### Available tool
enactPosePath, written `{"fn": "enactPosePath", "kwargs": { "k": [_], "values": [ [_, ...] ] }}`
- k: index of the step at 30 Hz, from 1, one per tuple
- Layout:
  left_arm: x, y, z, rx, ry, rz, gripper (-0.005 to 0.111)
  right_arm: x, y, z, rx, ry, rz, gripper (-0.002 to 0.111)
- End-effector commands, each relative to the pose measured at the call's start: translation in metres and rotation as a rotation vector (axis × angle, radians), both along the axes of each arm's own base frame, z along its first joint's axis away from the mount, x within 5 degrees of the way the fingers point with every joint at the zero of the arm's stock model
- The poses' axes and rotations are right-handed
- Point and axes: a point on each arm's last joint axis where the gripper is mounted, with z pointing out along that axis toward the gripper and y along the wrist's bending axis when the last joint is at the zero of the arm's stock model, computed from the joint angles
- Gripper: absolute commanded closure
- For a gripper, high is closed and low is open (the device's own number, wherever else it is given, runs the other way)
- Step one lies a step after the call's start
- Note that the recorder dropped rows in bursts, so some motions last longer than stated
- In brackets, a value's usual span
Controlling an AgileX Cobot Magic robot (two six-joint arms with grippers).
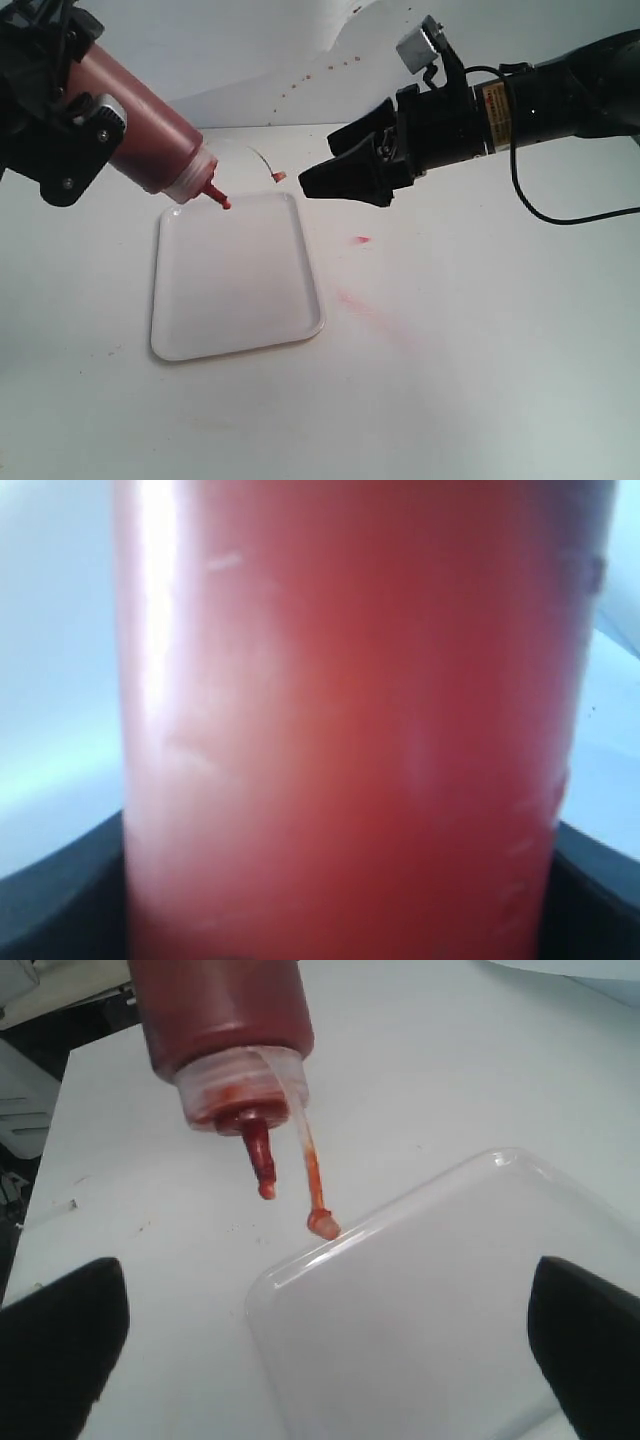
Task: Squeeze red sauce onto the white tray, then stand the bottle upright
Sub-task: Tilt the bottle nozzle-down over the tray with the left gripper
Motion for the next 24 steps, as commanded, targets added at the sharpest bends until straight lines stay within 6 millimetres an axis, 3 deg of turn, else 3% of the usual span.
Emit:
{"fn": "enactPosePath", "kwargs": {
  "k": [1, 6, 11, 16, 19, 24],
  "values": [
    [-0.001, 0.001, 0.009, 0.093, -0.037, -0.012, 0.107, -0.003, 0.003, 0.007, 0.076, 0.022, 0.011, 0.003],
    [-0.001, 0.001, 0.009, 0.208, -0.041, -0.052, 0.107, -0.009, 0.025, 0.006, 0.051, -0.078, 0.042, 0.003],
    [-0.002, -0.003, 0.008, 0.219, -0.035, -0.099, 0.107, -0.015, 0.066, 0.003, -0.034, -0.278, 0.003, 0.003],
    [-0.002, -0.005, 0.008, 0.258, -0.034, -0.133, 0.107, -0.027, 0.098, 0.007, 0.008, -0.298, -0.034, 0.003],
    [0.003, -0.007, 0.009, 0.256, -0.036, -0.135, 0.107, -0.029, 0.106, 0.013, 0.074, -0.278, -0.085, 0.003],
    [0.017, -0.021, 0.009, 0.268, -0.042, -0.134, 0.107, -0.021, 0.105, 0.008, -0.011, -0.343, -0.159, 0.003]
  ]
}}
